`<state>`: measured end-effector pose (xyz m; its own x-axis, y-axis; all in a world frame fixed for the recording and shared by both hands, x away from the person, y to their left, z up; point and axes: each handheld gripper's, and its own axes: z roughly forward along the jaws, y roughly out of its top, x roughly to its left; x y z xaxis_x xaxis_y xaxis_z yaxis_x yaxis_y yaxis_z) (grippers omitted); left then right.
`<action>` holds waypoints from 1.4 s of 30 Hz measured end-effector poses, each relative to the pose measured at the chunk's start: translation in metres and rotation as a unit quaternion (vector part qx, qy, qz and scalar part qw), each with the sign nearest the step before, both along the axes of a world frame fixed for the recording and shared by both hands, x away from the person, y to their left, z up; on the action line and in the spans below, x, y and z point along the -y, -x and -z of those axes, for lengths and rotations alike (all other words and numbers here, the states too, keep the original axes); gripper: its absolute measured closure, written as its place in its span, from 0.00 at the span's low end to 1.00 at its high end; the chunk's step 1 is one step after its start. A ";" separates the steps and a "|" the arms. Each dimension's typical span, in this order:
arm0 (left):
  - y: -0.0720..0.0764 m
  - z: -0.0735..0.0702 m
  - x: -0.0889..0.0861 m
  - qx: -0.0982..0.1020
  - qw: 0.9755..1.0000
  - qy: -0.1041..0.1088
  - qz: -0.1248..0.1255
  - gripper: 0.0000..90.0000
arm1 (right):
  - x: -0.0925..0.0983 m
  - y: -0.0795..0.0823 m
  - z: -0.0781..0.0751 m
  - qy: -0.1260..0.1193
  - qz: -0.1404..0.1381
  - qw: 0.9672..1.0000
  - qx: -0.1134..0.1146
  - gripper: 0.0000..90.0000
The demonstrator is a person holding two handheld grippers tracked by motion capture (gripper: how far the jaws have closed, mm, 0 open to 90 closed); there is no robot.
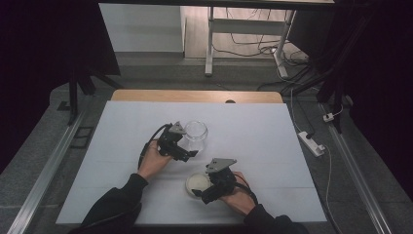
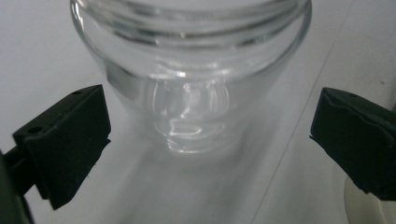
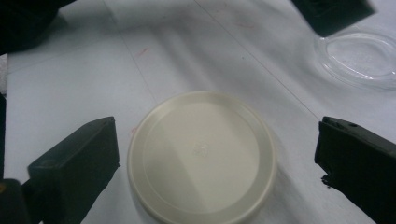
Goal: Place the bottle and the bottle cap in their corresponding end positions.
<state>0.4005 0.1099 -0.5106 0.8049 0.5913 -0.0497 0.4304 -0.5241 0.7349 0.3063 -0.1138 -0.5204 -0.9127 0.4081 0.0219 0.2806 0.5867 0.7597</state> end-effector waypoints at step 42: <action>0.087 -0.004 -0.051 -0.040 0.999 0.029 -0.013 0.00 | 0.046 -0.005 -0.012 -0.007 0.062 0.998 -0.012 0.00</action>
